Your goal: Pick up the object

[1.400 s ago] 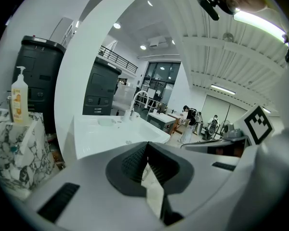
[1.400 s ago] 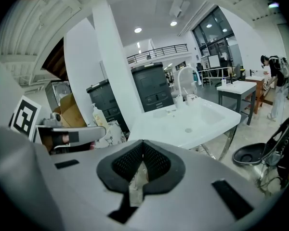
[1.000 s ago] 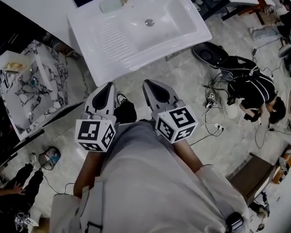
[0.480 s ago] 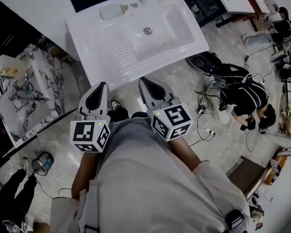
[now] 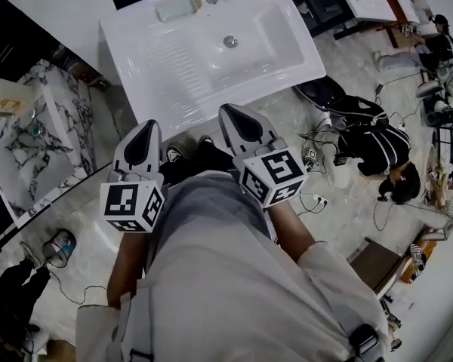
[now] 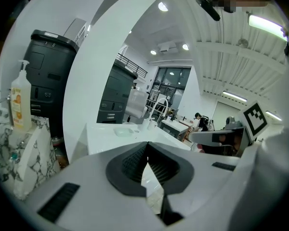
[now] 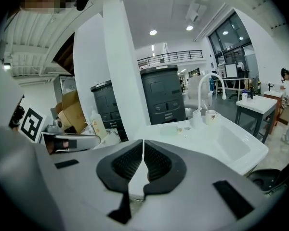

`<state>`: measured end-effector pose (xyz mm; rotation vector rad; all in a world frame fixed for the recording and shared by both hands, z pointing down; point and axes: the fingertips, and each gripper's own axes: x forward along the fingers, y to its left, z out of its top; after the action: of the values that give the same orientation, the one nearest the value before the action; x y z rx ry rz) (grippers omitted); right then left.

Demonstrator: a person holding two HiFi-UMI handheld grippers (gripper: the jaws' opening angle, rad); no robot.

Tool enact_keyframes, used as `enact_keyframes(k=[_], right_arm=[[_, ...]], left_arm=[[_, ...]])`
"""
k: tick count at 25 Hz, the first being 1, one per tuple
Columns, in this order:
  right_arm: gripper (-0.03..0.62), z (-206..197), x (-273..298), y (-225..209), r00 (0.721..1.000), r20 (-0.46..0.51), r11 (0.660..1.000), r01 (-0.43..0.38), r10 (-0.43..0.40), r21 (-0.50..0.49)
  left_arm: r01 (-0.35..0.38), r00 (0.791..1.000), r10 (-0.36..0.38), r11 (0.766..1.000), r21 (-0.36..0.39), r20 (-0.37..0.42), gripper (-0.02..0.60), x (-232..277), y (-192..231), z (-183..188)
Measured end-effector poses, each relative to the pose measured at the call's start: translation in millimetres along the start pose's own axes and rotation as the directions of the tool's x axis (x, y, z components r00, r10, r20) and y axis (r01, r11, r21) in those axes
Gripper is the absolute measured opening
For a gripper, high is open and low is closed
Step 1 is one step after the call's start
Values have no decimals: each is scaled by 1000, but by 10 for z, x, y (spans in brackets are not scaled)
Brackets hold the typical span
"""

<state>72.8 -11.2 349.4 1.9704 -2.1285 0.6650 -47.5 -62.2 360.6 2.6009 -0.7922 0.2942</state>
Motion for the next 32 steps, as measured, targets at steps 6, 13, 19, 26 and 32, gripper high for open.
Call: enact_keyframes(k=[6,13,19,26,32], right_arm=[[12,31,70,-73,1000,-12,1000,5,-5,-21],[13,156,198,-143,1000,-19,997,-16,15,-76],[14,244,290,-263,1000,-24,994,-22,19,-106],[14,311,422,-348,997,-53,987,-55,47,-151],[18,336,535,-429,996,-71,982,-73,62,-173]], left_arm=[[-22,1000,22,999,-25,0,6,-29,86,-23],[-44,999,45,998,-34,18,6,-18,91,48],[-57,998,58,998,-36,33,6,16,66,107],[-72,996,73,997,-38,44,6,76,36,151],[-87,995,90,995,-50,50,6,148,44,175]])
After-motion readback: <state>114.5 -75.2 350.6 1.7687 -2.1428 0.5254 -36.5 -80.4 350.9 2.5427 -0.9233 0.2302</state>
